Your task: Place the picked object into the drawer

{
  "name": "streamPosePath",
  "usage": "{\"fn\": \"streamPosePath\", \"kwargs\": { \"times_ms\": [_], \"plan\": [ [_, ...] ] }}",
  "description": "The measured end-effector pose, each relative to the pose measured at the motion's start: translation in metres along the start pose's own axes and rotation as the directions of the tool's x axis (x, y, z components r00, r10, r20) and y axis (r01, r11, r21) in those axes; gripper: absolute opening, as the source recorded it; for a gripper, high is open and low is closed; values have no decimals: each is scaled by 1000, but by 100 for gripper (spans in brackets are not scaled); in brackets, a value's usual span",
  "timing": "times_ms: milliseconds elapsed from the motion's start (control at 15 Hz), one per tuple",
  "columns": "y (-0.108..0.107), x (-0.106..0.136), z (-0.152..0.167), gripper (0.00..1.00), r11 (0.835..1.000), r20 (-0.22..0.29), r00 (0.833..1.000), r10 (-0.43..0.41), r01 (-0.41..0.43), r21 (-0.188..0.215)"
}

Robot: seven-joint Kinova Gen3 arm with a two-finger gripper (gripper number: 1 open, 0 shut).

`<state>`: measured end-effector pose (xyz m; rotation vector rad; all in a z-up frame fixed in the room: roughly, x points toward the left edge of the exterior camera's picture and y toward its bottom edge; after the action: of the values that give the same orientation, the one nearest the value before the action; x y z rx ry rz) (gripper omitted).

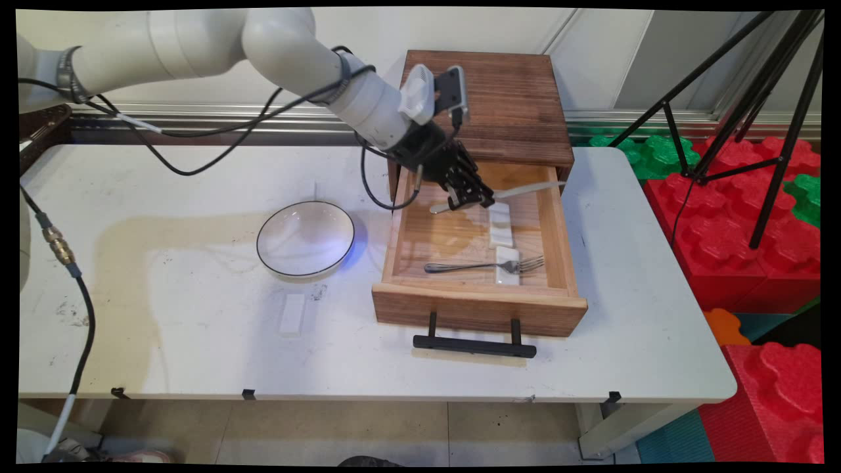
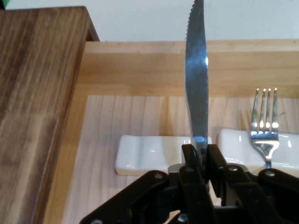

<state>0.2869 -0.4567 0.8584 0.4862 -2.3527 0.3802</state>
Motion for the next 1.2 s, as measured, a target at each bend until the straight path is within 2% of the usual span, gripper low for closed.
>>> {"fn": "streamPosePath", "kwargs": {
  "times_ms": [333, 1200],
  "plan": [
    [-4, -9, 25, 0, 1000, 47, 999, 11, -11, 5],
    [-17, -26, 55, 0, 1000, 103, 994, 27, -28, 4]
  ]
}}
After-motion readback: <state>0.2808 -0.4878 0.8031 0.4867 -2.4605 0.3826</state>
